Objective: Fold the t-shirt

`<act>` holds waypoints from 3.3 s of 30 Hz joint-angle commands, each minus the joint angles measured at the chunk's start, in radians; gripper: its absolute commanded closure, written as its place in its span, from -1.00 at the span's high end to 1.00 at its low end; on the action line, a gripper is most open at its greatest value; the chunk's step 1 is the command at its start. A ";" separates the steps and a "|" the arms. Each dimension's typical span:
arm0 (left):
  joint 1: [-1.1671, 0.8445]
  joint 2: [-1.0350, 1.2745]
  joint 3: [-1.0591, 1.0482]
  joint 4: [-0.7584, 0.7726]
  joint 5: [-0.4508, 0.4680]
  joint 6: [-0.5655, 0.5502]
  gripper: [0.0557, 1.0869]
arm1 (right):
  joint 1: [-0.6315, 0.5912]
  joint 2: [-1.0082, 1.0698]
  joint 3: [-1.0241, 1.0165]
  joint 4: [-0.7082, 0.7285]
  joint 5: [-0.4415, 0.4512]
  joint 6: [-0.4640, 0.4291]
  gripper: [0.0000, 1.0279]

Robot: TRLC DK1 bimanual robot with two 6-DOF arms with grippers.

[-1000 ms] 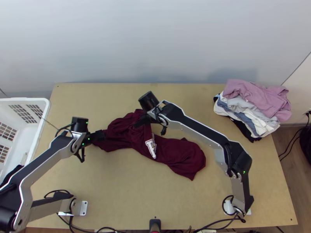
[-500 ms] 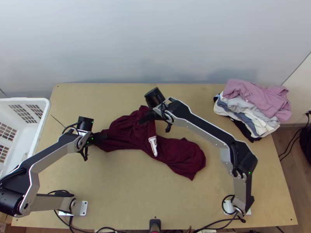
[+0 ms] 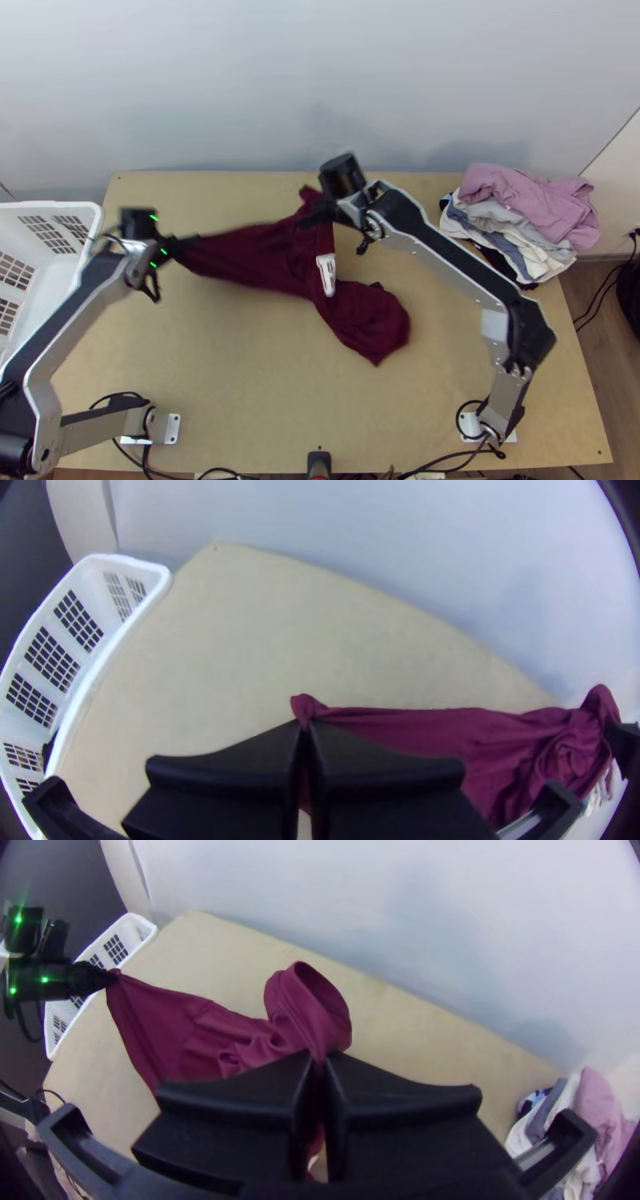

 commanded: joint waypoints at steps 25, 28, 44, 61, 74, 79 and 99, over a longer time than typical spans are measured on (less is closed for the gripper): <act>0.370 -0.139 1.128 -0.176 -0.084 0.091 -0.92 | 0.067 -0.463 0.045 0.468 0.381 -0.490 -0.95; 0.413 -0.131 1.203 -0.176 -0.093 0.094 -0.92 | 0.081 -0.478 0.043 0.481 0.389 -0.487 -0.95; 0.479 -0.150 1.237 -0.016 -0.162 0.227 -0.92 | 0.193 -0.451 0.046 0.551 0.389 -0.491 -0.95; 0.139 -0.239 0.552 -0.067 -0.187 0.115 -0.92 | -0.150 -0.366 -0.305 0.482 0.226 -0.010 -0.95; 0.045 -0.121 0.135 0.288 -0.190 0.186 -0.92 | -0.216 -0.032 -0.351 0.588 0.176 0.128 -0.65; 0.047 0.007 0.157 0.392 -0.190 0.206 -0.92 | -0.206 0.042 -0.279 0.587 0.177 0.133 -0.49; 0.086 0.283 0.189 0.584 -0.185 0.243 -0.92 | 0.110 -0.009 -0.256 0.159 -0.093 0.105 0.91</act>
